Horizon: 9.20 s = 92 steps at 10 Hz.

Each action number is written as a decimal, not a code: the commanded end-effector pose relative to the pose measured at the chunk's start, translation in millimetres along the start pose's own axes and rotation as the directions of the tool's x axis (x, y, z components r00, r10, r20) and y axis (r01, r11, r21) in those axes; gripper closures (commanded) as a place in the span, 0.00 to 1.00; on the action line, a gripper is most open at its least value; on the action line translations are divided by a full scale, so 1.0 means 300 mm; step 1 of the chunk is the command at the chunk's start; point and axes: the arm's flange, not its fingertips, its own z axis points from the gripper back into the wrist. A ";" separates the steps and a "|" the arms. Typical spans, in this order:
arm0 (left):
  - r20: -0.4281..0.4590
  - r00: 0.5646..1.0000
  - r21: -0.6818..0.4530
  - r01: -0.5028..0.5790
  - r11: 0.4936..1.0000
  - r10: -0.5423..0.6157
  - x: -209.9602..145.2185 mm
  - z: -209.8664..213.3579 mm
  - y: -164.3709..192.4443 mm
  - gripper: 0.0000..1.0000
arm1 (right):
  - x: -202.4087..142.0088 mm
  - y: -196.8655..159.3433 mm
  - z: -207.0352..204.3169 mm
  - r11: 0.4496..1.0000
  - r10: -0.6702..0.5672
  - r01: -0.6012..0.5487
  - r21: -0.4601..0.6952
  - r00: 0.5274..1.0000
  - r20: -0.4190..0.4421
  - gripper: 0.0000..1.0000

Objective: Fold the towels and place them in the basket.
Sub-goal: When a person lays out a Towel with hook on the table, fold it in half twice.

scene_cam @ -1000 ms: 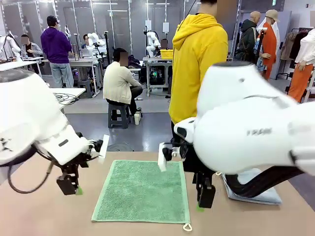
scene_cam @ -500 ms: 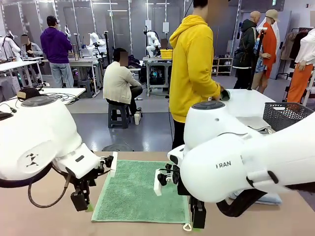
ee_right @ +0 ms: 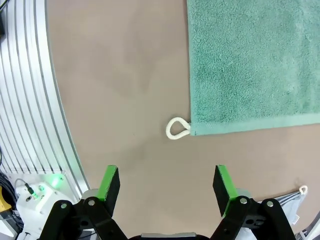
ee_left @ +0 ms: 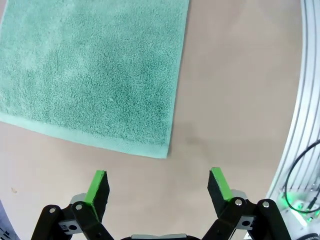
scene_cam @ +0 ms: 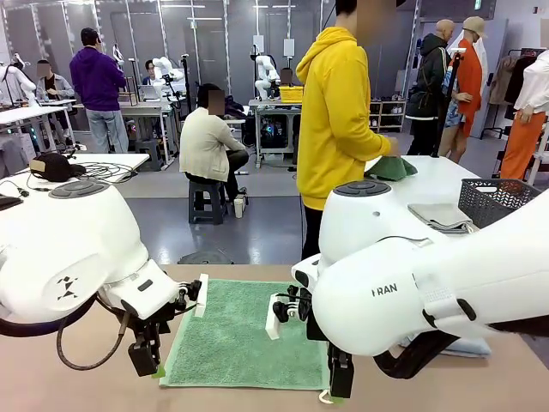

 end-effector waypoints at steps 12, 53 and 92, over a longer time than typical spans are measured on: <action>-0.039 0.993 -0.113 0.110 0.988 -0.115 0.000 -0.222 0.098 0.00 | 0.049 -0.048 -0.215 0.997 0.055 -0.055 0.054 0.998 -0.001 0.06; -0.051 0.991 -0.283 0.107 0.953 -0.126 -0.010 -0.207 0.067 1.00 | 0.057 -0.124 -0.164 0.995 -0.004 -0.001 0.103 0.999 0.053 0.28; 0.014 0.997 -0.190 -0.068 0.979 0.072 0.100 -0.061 0.759 0.93 | 0.203 -0.698 0.017 0.995 -0.089 0.089 0.045 0.996 0.005 0.92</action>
